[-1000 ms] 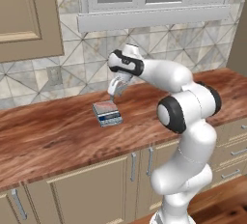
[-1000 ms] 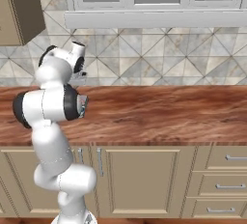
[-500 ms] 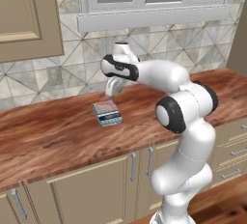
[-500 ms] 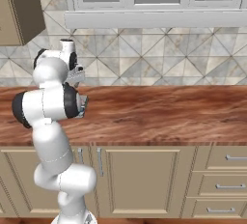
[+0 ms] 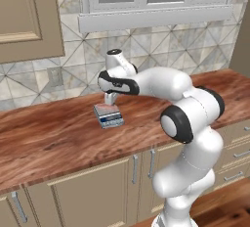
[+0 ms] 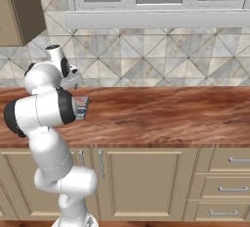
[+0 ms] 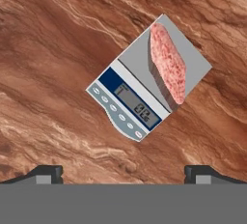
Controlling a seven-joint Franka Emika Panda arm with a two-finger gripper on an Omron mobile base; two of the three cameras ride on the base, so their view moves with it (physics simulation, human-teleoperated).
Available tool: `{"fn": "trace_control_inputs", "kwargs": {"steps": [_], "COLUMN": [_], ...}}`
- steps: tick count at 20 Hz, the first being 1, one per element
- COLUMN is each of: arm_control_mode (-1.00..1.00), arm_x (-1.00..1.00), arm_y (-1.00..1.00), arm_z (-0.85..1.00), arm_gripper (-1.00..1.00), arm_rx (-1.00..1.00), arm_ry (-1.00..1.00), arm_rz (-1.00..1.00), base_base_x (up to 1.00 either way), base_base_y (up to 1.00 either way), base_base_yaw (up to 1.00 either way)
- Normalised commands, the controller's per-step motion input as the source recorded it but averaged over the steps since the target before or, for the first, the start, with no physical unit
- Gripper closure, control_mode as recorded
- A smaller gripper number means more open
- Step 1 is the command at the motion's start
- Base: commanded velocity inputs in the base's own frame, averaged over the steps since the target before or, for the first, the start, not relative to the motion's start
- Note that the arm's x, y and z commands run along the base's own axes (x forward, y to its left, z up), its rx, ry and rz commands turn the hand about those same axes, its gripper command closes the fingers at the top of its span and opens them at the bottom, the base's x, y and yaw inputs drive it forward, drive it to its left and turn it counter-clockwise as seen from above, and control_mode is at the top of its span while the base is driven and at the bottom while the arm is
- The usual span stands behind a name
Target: Take the steak from the fridge and place it on the digital scale on the counter by the fridge. Wait a few seconds for a reading, then move it to the plate on the dining counter.
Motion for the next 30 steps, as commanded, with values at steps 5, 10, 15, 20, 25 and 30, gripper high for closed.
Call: {"fn": "trace_control_inputs", "kwargs": {"steps": [5,10,15,20,25,30], "arm_control_mode": [-1.0,-1.0,-1.0,-1.0,-1.0,-1.0], "arm_x": [0.0,0.0,0.0,0.0,0.0,0.0], "arm_y": [0.0,0.0,0.0,0.0,0.0,0.0], "arm_z": [0.0,0.0,0.0,0.0,0.0,0.0], "arm_gripper": [-1.0,-1.0,-1.0,-1.0,-1.0,-1.0], "arm_rx": [0.0,0.0,0.0,0.0,0.0,0.0], "arm_ry": [0.0,0.0,0.0,0.0,0.0,0.0], "arm_rz": [0.0,0.0,0.0,0.0,0.0,0.0], "base_base_x": [0.0,0.0,0.0,0.0,0.0,0.0], "base_base_y": [0.0,0.0,0.0,0.0,0.0,0.0], "base_base_yaw": [0.0,0.0,0.0,0.0,0.0,0.0]}}
